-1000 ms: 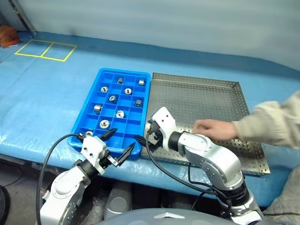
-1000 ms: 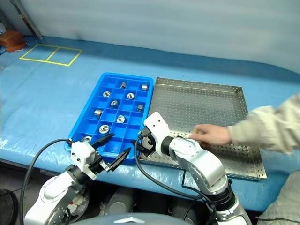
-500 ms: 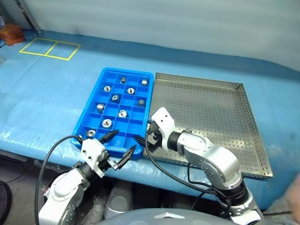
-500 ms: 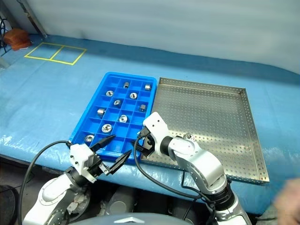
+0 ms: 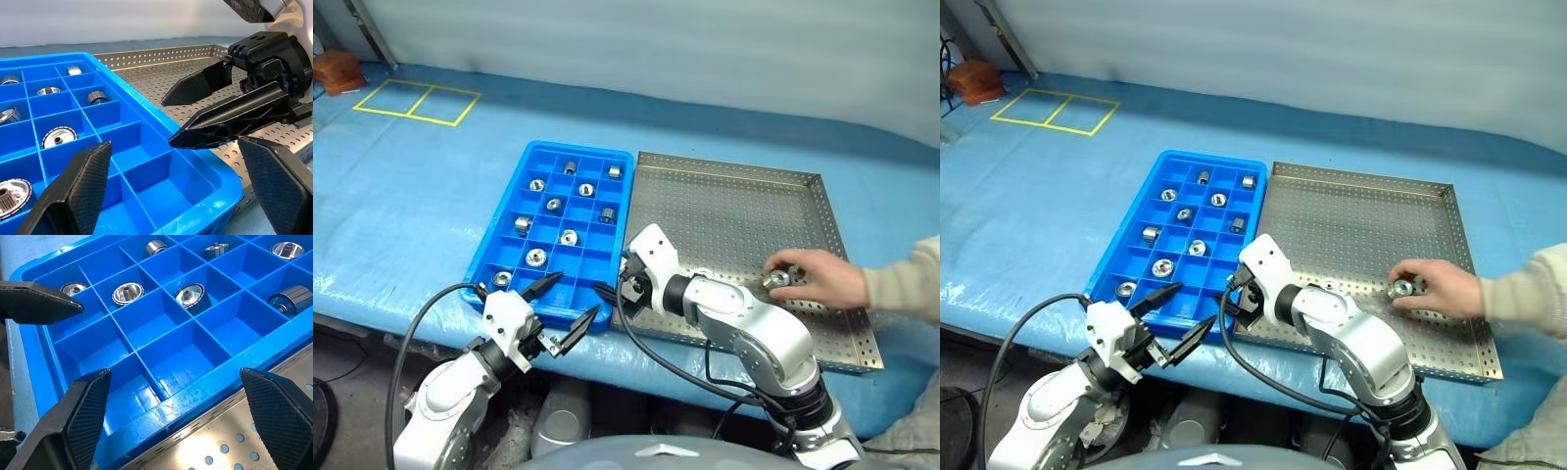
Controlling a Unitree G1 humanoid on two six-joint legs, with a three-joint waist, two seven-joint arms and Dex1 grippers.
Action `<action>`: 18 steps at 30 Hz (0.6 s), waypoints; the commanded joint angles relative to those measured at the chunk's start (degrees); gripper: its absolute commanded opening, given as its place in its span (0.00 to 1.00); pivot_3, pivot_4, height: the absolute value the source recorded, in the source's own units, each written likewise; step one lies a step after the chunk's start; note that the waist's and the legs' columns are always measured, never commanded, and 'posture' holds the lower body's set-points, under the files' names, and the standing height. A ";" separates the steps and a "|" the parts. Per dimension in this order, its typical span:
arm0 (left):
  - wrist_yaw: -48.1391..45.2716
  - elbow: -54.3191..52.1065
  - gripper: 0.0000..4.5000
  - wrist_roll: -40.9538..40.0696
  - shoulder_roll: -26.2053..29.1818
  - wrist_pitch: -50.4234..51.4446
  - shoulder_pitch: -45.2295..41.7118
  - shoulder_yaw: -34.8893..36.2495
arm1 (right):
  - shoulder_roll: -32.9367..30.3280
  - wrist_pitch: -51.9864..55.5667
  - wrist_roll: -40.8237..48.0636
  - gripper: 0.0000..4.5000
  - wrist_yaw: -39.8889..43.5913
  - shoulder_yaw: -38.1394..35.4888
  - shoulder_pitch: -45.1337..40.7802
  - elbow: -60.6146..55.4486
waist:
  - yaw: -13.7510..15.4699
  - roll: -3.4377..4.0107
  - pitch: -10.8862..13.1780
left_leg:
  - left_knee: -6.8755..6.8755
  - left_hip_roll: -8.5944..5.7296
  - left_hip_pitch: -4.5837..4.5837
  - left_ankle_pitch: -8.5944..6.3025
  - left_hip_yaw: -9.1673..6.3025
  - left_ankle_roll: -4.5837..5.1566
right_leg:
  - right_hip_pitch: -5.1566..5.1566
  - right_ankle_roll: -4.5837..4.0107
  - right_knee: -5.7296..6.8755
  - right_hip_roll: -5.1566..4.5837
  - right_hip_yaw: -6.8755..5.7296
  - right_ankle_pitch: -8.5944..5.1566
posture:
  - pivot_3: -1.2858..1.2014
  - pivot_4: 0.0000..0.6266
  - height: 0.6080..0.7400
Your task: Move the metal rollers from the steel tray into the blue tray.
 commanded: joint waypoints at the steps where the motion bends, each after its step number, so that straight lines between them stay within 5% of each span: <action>1: -0.52 -0.65 1.00 -0.85 -0.15 -1.48 0.01 -0.12 | 0.30 -0.89 0.27 0.99 0.12 0.06 -0.34 -1.53 | 0.00 0.00 0.00 | 0.00 0.00 0.00 0.00 0.00 0.00 | 0.00 0.00 0.00 0.00 0.00 0.00 | 0.69 0.24 1.00; 18: -4.21 0.27 1.00 -1.44 1.15 -1.86 -2.32 -0.39 | 1.12 -2.11 0.08 0.99 -1.25 -6.11 -2.41 -3.60 | -0.21 0.05 0.05 | -0.02 0.00 0.00 0.00 0.01 0.00 | -0.02 -0.02 0.00 -0.01 0.00 -0.01 | 0.67 0.24 1.00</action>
